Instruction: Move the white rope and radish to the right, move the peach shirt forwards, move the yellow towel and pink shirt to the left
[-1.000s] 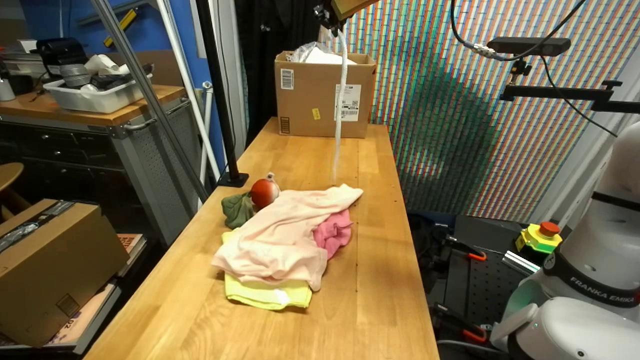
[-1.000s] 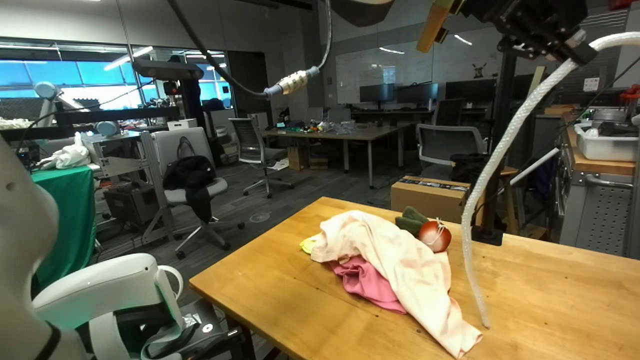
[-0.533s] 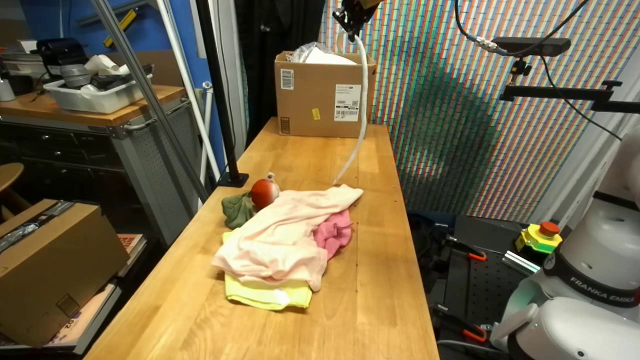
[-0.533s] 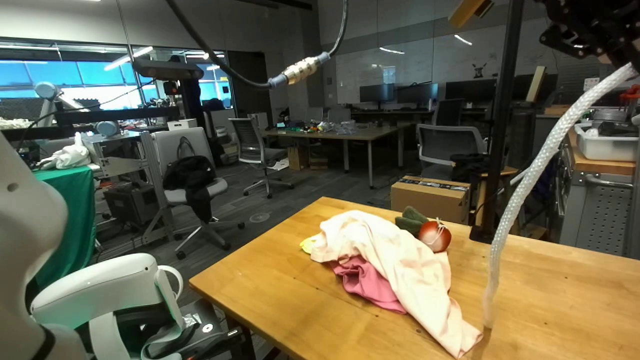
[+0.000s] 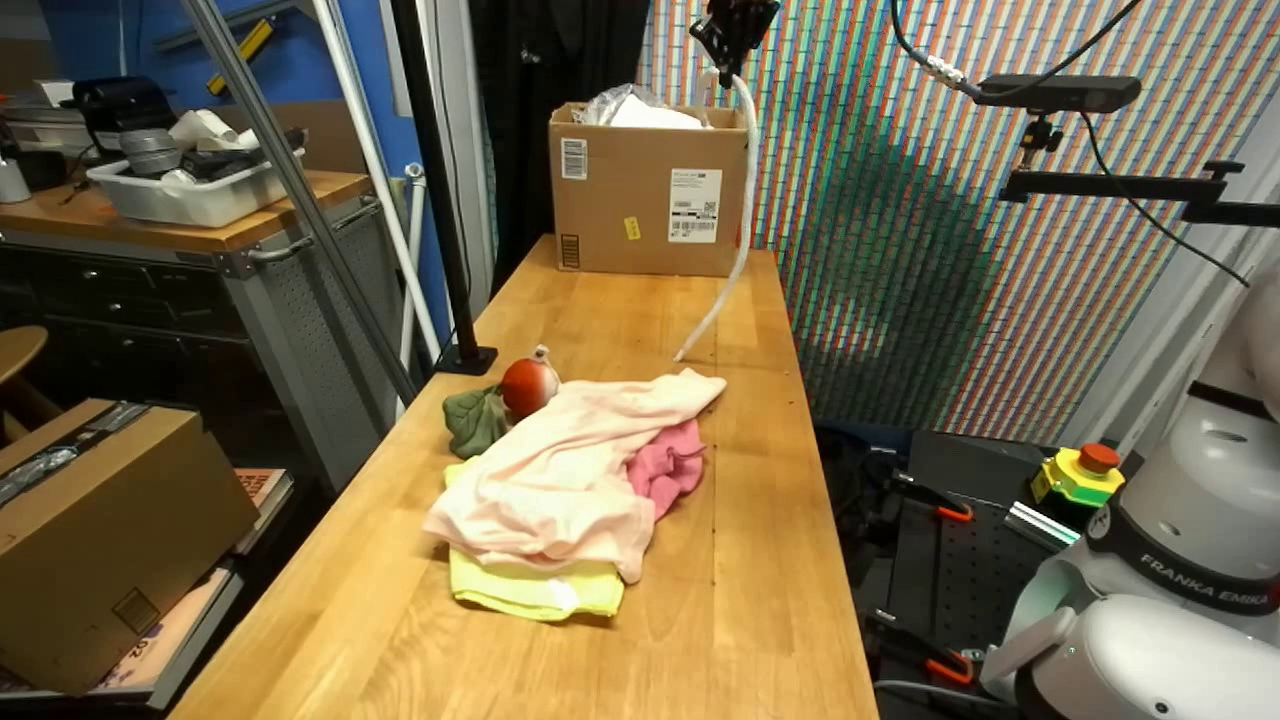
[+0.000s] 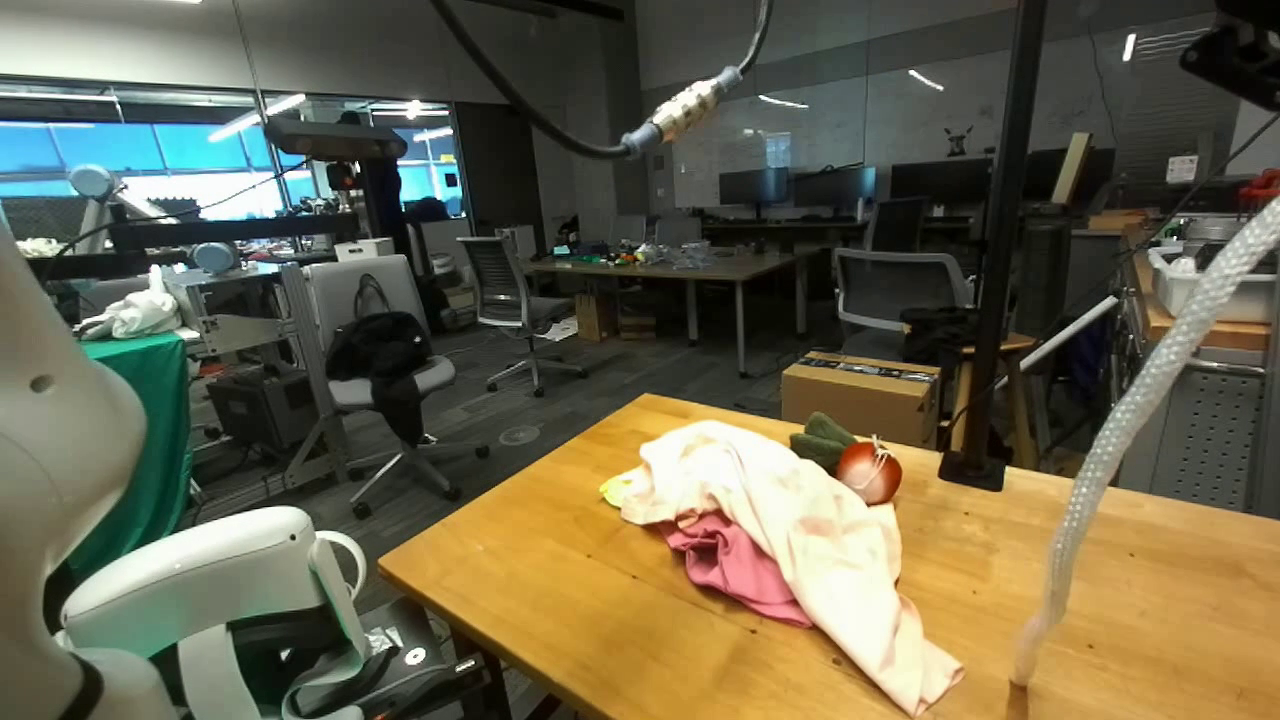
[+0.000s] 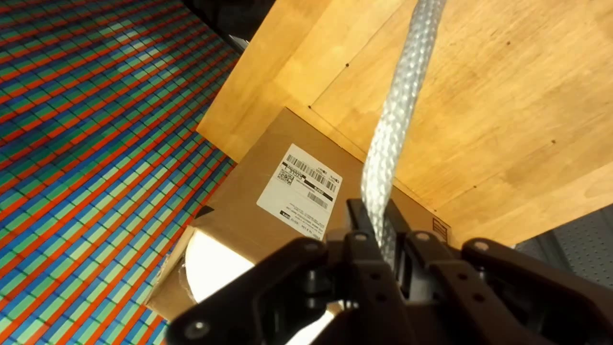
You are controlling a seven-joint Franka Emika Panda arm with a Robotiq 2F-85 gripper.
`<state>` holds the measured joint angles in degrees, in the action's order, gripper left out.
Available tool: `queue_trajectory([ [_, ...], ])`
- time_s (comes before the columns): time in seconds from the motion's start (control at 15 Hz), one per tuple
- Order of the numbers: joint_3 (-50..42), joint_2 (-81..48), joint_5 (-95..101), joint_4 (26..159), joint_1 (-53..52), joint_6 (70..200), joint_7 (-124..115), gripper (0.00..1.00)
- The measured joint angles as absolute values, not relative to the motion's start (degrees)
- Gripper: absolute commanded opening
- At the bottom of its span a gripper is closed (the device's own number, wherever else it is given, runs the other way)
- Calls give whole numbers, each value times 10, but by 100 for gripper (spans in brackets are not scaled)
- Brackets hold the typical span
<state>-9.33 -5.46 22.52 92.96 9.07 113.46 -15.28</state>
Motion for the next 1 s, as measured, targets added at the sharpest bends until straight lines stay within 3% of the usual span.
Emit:
queue_trajectory([
  [1.0,-120,-248,226,599,101,842,-126,3],
])
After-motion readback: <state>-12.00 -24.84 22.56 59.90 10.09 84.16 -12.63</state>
